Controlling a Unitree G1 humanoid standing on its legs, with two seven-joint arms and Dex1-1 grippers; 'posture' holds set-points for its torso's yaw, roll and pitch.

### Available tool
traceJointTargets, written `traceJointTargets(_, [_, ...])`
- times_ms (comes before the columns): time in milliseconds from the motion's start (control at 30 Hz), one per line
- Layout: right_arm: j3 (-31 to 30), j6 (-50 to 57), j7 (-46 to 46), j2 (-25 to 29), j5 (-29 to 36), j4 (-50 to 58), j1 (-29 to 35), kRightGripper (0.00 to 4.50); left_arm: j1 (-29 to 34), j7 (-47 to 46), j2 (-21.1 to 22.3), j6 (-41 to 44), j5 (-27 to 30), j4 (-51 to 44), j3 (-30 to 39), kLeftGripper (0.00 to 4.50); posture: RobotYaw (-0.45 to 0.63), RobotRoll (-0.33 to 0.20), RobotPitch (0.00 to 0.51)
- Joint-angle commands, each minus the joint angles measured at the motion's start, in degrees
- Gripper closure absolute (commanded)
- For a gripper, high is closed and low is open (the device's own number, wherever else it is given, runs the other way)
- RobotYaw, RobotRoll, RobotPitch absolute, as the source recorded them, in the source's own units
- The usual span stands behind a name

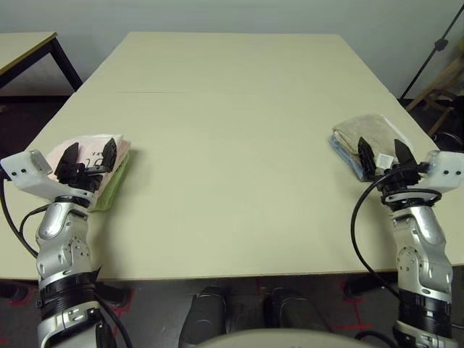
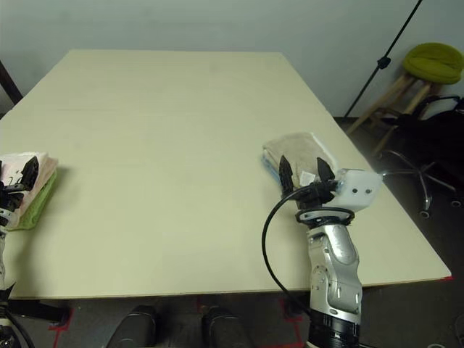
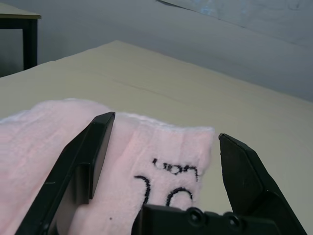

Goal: Fold the towel and set it aside.

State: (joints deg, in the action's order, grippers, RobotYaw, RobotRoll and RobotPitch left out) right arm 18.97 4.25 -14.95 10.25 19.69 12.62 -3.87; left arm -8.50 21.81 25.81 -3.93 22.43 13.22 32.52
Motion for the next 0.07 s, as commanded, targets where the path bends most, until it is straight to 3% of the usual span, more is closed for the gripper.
traceJointTargets(33, [-0.8, -0.2, 0.8, -0.3, -0.1, -0.3, 0.9, 0.0, 0.9, -1.0, 0.7, -3.3, -1.7, 4.5, 0.6, 0.03, 0.07, 0.0, 0.09])
traceJointTargets(67, [-1.0, -0.2, 0.9, -0.4, 0.0, -0.4, 0.9, 0.0, 1.0, -1.4, 0.9, -4.1, -2.0, 5.4, 0.7, 0.03, 0.08, 0.0, 0.091])
